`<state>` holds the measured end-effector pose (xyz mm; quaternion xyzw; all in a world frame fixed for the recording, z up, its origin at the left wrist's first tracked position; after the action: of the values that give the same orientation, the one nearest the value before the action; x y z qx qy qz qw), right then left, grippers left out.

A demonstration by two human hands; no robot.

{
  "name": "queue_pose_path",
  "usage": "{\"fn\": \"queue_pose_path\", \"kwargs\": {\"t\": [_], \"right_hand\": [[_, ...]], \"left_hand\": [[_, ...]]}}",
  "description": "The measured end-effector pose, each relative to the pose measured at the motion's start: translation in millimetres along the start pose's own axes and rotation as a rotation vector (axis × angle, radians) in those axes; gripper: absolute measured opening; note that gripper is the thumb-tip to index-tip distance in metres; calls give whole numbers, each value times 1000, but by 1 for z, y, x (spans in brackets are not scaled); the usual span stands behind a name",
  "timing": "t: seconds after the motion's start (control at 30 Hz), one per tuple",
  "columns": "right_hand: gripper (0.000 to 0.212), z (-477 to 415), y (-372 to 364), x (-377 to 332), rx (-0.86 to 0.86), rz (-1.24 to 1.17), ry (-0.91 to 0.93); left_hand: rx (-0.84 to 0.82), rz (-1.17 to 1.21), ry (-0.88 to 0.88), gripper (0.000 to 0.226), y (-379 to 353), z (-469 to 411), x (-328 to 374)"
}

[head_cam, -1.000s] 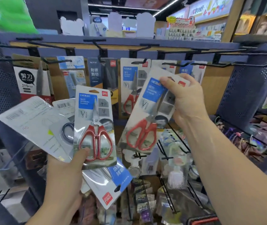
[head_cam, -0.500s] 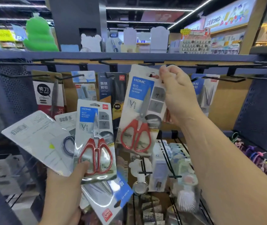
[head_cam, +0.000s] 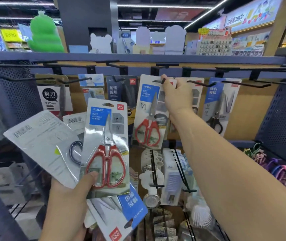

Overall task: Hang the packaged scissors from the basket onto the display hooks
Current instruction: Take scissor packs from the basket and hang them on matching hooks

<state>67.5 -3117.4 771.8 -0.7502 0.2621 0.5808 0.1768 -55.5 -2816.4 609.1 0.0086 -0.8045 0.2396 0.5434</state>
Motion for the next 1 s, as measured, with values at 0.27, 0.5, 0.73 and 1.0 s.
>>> {"fn": "queue_pose_path", "kwargs": {"t": [0.27,0.5,0.73,1.0], "right_hand": [[20,22,19,11,146,49,55],[36,134,-18,70,-430,-191,-318],[13,154,-15,86,-294,-349,-320],[15,148,6,67,-417,-446,-369]], "left_hand": [[-97,29,63,52,8,-9,-7],[-308,108,59,57,-19,5,-2],[-293,249,156,51,-38,24,-11],[-205,177,182,25,-35,23,-9]]}}
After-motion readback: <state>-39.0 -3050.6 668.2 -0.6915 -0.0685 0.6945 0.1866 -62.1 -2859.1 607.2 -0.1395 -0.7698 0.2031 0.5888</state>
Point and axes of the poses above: each hand's wrist, its own z-axis away from the middle knuckle, its own y-axis out of the back of the hand, x = y × z, the point moved 8 cm from there along -z, towards the middle knuckle, and after that the axes turned 11 degrees about -y, right-handed, at the moved point
